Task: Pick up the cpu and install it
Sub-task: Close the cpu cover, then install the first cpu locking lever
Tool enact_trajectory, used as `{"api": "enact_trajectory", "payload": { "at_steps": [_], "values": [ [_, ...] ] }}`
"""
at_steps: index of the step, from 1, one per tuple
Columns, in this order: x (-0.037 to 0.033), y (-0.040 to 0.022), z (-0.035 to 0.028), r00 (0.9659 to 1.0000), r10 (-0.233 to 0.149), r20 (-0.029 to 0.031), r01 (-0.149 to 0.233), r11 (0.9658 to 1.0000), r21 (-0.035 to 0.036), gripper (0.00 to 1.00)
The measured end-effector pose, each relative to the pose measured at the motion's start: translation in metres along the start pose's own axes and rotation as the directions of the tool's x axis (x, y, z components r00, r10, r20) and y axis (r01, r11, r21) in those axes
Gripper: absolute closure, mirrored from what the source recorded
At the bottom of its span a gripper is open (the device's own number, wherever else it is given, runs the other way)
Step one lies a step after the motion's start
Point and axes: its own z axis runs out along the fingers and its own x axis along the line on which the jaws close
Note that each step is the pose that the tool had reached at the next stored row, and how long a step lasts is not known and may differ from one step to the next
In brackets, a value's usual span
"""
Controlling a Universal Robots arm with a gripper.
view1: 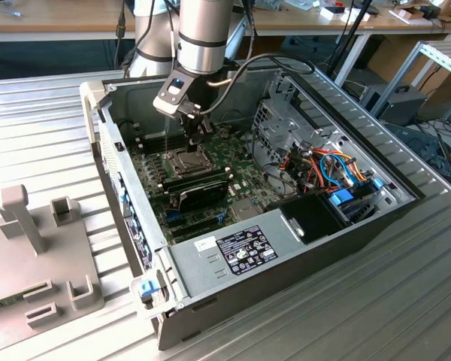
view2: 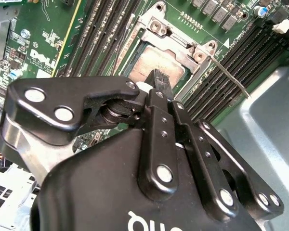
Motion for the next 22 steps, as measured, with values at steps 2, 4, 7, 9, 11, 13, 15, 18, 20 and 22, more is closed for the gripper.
{"api": "enact_trajectory", "payload": {
  "at_steps": [2, 4, 7, 9, 11, 13, 15, 18, 20, 22],
  "values": [
    [-0.0003, -0.0001, -0.002, 1.0, 0.0, 0.0006, 0.0, 1.0, 0.0004, 0.89],
    [-0.0006, -0.0001, -0.0054, 1.0, 0.0, 0.0002, 0.0, 1.0, 0.0001, 0.89],
    [-0.0006, -0.0001, -0.0058, 1.0, 0.0, 0.0002, 0.0, 1.0, 0.0001, 0.89],
    [-0.0006, -0.0001, -0.0061, 1.0, 0.0, 0.0001, 0.0, 1.0, 0.0, 0.89],
    [-0.0007, -0.0001, -0.0062, 1.0, 0.0, 0.0001, 0.0, 1.0, 0.0001, 0.89],
    [-0.0006, -0.0001, -0.0063, 1.0, 0.0, 0.0001, 0.0, 1.0, 0.0, 0.89],
    [-0.0007, -0.0001, -0.0064, 1.0, 0.0, 0.0001, 0.0, 1.0, 0.0, 0.89],
    [-0.0007, -0.0001, -0.0066, 1.0, 0.0, 0.0001, 0.0, 1.0, 0.0001, 0.89],
    [-0.0007, 0.0, -0.0066, 1.0, -0.009, 0.0002, 0.009, 1.0, -0.0009, 0.89],
    [-0.0007, -0.0001, -0.0066, 0.9992, -0.041, 0.0005, 0.041, 0.9992, -0.004, 0.89]
  ]
}}
